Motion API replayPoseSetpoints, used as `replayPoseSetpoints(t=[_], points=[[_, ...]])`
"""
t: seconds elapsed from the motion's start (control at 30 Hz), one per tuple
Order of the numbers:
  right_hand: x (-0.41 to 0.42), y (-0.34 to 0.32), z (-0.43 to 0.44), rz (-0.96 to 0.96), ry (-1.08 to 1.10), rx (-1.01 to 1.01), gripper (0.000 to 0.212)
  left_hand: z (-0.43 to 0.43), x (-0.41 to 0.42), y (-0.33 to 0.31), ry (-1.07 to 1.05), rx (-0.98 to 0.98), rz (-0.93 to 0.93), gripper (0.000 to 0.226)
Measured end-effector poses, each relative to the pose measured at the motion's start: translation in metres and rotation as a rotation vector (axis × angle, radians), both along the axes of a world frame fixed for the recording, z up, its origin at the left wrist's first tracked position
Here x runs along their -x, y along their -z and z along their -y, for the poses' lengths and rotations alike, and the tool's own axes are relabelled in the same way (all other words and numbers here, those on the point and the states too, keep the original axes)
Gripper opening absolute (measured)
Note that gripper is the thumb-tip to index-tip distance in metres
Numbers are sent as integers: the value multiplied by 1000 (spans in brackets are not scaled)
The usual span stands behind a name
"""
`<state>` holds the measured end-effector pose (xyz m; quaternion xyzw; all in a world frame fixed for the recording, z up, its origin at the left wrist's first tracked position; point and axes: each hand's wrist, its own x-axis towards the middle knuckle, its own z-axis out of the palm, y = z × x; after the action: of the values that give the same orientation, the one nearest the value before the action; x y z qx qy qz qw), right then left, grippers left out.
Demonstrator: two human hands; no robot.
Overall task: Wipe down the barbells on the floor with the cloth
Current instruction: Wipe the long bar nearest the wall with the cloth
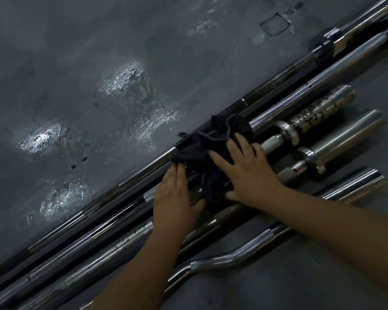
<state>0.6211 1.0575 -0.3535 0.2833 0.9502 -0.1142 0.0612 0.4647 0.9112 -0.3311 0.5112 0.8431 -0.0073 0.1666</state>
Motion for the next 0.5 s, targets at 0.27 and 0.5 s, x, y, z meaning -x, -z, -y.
replayPoseSetpoints(t=[0.27, 0.5], points=[[22, -33, -11, -269, -50, 332, 52, 20, 36, -23, -3, -78, -25, 112], [118, -106, 10, -461, -117, 193, 49, 53, 118, -65, -47, -73, -239, 112]])
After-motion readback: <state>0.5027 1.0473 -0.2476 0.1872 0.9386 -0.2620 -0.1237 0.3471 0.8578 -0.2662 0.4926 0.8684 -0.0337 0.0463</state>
